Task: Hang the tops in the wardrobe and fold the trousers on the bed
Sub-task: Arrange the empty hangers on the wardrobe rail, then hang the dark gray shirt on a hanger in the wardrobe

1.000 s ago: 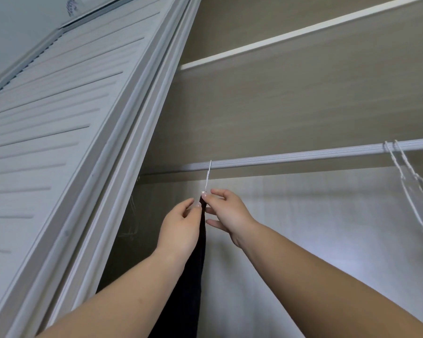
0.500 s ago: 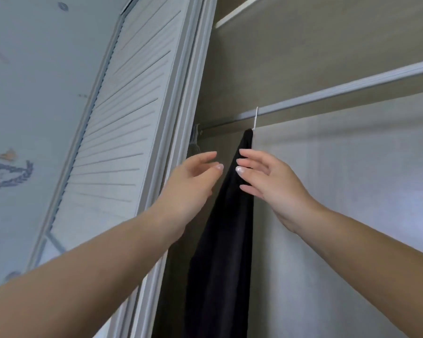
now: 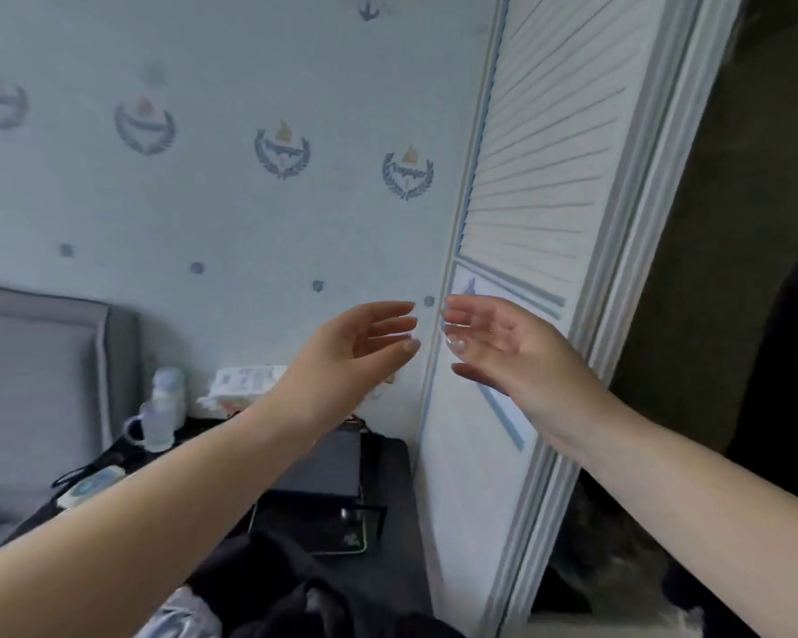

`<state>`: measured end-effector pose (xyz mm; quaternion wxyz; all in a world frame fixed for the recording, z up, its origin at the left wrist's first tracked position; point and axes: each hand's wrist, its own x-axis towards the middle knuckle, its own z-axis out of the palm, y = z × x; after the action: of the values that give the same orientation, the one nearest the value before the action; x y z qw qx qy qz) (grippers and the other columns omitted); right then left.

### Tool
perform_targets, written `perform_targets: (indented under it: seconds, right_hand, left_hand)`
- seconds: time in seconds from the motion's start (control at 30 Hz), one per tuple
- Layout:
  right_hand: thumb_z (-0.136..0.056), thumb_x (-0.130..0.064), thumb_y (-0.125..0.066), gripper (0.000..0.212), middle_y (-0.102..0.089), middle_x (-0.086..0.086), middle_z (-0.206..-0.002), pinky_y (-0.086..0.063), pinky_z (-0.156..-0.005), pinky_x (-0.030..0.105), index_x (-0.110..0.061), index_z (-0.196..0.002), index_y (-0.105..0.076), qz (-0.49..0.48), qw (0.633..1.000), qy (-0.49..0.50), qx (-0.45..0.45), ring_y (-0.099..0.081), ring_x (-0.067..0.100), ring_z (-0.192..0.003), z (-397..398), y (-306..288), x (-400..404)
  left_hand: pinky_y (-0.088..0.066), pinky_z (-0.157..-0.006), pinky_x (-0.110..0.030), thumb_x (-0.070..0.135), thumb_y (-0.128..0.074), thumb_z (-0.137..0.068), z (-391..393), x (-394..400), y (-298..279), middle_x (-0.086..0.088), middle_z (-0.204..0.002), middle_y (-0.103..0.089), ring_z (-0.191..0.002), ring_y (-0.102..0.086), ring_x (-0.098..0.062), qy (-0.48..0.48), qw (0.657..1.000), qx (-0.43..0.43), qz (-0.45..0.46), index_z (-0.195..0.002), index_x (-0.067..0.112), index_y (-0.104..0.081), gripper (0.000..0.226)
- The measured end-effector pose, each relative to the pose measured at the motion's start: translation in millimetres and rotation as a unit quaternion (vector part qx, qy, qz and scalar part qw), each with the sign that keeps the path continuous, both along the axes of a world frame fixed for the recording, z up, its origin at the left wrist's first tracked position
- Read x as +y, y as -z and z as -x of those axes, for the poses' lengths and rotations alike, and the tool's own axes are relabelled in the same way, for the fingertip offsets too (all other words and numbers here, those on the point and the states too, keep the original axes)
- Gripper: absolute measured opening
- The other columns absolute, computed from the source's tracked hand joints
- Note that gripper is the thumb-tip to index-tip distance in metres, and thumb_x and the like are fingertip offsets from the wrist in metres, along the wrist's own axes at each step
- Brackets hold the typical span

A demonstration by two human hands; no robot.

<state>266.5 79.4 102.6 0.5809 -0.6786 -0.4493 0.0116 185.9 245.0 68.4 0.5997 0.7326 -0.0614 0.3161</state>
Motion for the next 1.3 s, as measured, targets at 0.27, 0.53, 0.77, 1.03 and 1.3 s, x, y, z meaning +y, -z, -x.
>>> perform_targets:
  seconds: [0.27,0.53,0.77,1.03,1.3]
  right_hand:
    - [-0.084,-0.011,-0.067,0.029,-0.065,-0.012,-0.111,-0.047,-0.101,0.040,-0.033,-0.104,-0.063,0.058,0.985,-0.155,0.048,-0.061,0.002,-0.106,107,87,104]
    - [-0.084,-0.012,-0.068,0.031,-0.064,-0.007,-0.113,-0.047,-0.099,0.030,-0.031,-0.108,-0.060,0.100,0.948,-0.290,0.079,-0.060,0.007,-0.107,278,149,212]
    - [-0.082,-0.019,-0.069,0.030,-0.064,-0.010,-0.113,-0.045,-0.096,0.020,-0.032,-0.108,-0.060,0.147,0.890,-0.427,0.067,-0.059,0.003,-0.108,468,190,297]
    - [-0.078,-0.031,-0.071,0.031,-0.065,-0.013,-0.114,-0.046,-0.099,0.030,-0.037,-0.106,-0.062,0.234,0.785,-0.570,0.064,-0.059,0.002,-0.109,665,242,387]
    - [-0.082,-0.015,-0.071,0.030,-0.067,-0.009,-0.111,-0.046,-0.099,0.030,-0.032,-0.105,-0.063,0.296,0.706,-0.640,0.070,-0.061,0.005,-0.108,774,305,464]
  left_hand:
    - [-0.048,-0.093,-0.028,0.010,-0.064,-0.089,157,70,84,0.005,-0.114,-0.069,-0.105,-0.064,-0.005,-0.153,0.984,0.060,0.065,-0.109,0.031,-0.062,0.029]
    - [-0.051,-0.081,-0.014,0.002,-0.062,-0.087,372,127,139,0.005,-0.108,-0.069,-0.095,-0.066,0.000,-0.305,0.942,0.091,0.111,-0.105,0.027,-0.061,0.031]
    - [-0.052,-0.082,-0.018,0.003,-0.065,-0.086,591,165,182,0.004,-0.105,-0.071,-0.097,-0.067,-0.004,-0.443,0.876,0.112,0.157,-0.107,0.025,-0.062,0.031]
    - [-0.051,-0.082,-0.015,0.009,-0.066,-0.087,801,162,240,0.007,-0.107,-0.070,-0.099,-0.066,-0.001,-0.605,0.750,0.131,0.233,-0.106,0.032,-0.062,0.029]
    - [-0.051,-0.079,-0.012,0.015,-0.067,-0.088,891,164,294,0.005,-0.110,-0.068,-0.098,-0.065,0.001,-0.691,0.629,0.152,0.321,-0.115,0.024,-0.061,0.029]
